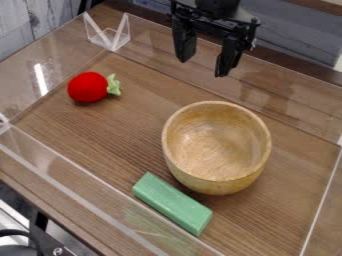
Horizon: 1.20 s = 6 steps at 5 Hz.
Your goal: Move the red object to the right side of the table
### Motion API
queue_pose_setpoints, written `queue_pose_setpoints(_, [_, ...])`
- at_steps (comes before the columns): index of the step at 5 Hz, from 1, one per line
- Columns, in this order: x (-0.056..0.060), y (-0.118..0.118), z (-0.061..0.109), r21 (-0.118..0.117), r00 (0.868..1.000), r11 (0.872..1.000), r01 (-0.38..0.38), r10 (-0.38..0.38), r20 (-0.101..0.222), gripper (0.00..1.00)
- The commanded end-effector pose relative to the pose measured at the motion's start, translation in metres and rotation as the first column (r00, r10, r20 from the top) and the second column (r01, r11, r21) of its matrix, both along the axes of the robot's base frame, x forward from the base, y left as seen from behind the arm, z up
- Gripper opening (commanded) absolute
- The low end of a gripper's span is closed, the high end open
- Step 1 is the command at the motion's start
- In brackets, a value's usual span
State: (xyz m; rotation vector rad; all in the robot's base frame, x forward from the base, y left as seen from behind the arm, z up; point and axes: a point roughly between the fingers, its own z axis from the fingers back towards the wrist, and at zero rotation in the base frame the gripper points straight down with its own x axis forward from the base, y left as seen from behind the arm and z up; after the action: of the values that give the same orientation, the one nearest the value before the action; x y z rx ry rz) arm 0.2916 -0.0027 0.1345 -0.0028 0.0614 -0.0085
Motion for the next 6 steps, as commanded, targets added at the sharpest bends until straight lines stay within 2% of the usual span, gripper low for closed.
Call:
queue_pose_setpoints(1, [-0.004,0.015,-0.01,-0.004,0.999,0.999,0.035,-0.035,-0.035,1.0])
queue_pose_setpoints(2, [-0.011,0.035,-0.018,-0.007,0.99,0.99,0.137,-0.138,-0.044,1.0])
queue_pose_setpoints(3, [-0.019,0.068,-0.02,0.003,0.968,0.968,0.251,-0.251,-0.025,1.0])
queue_pose_setpoints(5, [-0.044,0.135,-0.017,0.049,0.96,0.959,0.278,-0.28,0.022,1.0])
queue_pose_setpoints(6, [-0.042,0.159,-0.026,0.059,0.946,0.946,0.32,-0.322,0.031,1.0])
